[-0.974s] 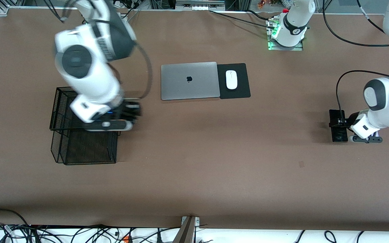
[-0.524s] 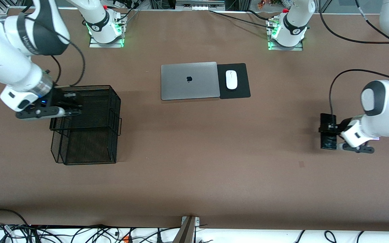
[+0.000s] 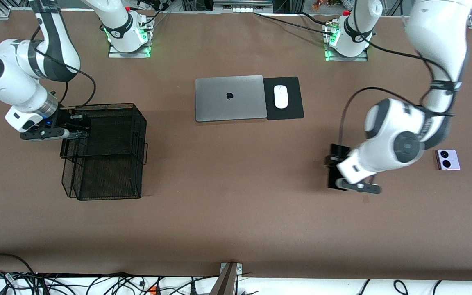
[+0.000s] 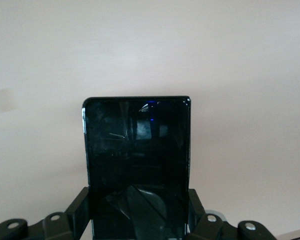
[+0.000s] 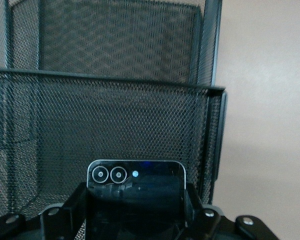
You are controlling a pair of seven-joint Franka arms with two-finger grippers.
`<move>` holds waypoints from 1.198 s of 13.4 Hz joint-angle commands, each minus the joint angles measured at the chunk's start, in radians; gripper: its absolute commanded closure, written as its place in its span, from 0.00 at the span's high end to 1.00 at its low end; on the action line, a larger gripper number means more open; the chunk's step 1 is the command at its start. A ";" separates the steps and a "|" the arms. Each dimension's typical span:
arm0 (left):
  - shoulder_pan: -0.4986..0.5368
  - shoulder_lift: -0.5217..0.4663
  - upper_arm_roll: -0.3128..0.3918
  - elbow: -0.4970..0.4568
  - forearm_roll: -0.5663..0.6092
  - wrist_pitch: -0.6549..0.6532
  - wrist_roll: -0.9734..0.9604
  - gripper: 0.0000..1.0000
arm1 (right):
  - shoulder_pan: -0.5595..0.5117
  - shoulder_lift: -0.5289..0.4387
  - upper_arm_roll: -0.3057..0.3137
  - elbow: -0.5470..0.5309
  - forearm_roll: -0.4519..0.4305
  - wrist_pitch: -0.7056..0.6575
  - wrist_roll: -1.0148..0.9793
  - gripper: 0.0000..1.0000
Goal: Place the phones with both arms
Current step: 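Drop the flip phone into the holder while the left gripper carries the tall phone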
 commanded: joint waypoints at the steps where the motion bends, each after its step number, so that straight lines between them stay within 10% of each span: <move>1: -0.126 0.122 0.014 0.152 -0.016 -0.017 -0.130 0.23 | -0.005 0.022 -0.001 -0.005 0.020 0.039 -0.018 0.61; 6: -0.297 0.244 0.016 0.192 -0.014 0.210 -0.305 0.23 | -0.020 0.074 -0.001 0.001 0.020 0.104 -0.018 0.62; 8: -0.337 0.282 0.016 0.192 -0.013 0.300 -0.319 0.23 | -0.023 0.079 0.000 0.011 0.043 0.094 -0.007 0.98; 16: -0.431 0.328 0.025 0.189 -0.011 0.383 -0.554 0.29 | -0.020 0.071 0.008 0.278 0.047 -0.225 -0.004 1.00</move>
